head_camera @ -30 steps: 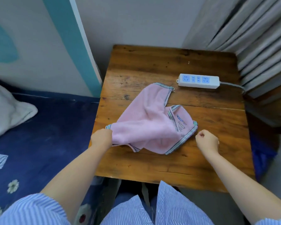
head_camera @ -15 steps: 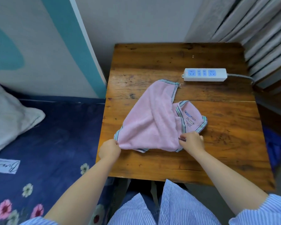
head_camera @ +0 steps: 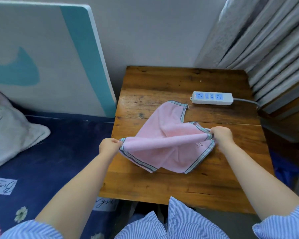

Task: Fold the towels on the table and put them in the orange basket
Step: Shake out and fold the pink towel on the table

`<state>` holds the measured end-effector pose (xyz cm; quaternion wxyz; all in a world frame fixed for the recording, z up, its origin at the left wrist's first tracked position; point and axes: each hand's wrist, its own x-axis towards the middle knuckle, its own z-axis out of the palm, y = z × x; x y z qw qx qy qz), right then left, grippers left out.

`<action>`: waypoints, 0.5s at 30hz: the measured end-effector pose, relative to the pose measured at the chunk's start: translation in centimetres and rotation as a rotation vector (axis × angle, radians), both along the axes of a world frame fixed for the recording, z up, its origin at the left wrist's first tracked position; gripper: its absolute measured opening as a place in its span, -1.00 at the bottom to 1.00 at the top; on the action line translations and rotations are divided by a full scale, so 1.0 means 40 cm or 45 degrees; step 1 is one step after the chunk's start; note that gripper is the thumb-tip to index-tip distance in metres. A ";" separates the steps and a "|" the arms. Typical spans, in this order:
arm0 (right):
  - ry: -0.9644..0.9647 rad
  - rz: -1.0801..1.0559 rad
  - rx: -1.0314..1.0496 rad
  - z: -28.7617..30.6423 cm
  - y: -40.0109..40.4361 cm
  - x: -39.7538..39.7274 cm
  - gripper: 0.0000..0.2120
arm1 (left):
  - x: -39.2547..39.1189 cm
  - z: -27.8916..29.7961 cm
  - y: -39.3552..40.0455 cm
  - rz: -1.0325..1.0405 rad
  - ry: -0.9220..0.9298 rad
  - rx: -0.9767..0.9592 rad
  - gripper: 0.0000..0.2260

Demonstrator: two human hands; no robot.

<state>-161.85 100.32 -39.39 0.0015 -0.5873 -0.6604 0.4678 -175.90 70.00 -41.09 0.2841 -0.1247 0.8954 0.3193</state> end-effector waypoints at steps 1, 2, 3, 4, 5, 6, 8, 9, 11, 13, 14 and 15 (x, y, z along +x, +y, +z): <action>-0.102 -0.009 -0.104 0.011 0.003 -0.008 -0.92 | -0.004 0.009 0.004 -0.005 0.038 0.039 -0.75; -0.189 -0.003 -0.168 0.026 0.010 -0.017 -0.92 | -0.010 0.026 0.011 -0.008 0.076 0.066 -0.77; -0.260 0.049 -0.202 0.045 0.013 -0.029 -0.89 | -0.017 0.043 0.018 -0.015 0.111 0.104 -0.81; -0.320 0.127 -0.179 0.061 0.018 -0.042 -0.85 | -0.027 0.057 0.027 -0.023 0.150 0.144 -0.85; -0.354 0.189 -0.117 0.081 0.019 -0.058 -0.78 | -0.038 0.074 0.038 -0.039 0.197 0.179 -0.88; -0.299 0.195 -0.037 0.103 0.025 -0.073 -0.72 | -0.052 0.097 0.052 -0.061 0.248 0.200 -0.89; -0.024 0.166 0.047 0.144 0.033 -0.111 -0.67 | -0.081 0.142 0.085 -0.084 0.344 0.250 -0.87; 0.123 0.172 0.111 0.169 0.038 -0.133 -0.70 | -0.100 0.169 0.105 -0.081 0.391 0.294 -0.86; 0.273 0.263 0.340 0.222 0.040 -0.178 -0.78 | -0.136 0.224 0.144 -0.043 0.472 0.413 -0.83; 0.468 0.254 0.593 0.293 0.058 -0.235 -0.80 | -0.181 0.294 0.185 0.014 0.586 0.554 -0.84; 0.570 0.184 0.664 0.330 0.067 -0.258 -0.80 | -0.199 0.329 0.203 0.061 0.640 0.613 -0.85; 0.673 0.093 0.698 0.369 0.082 -0.284 -0.80 | -0.219 0.368 0.219 0.121 0.698 0.671 -0.85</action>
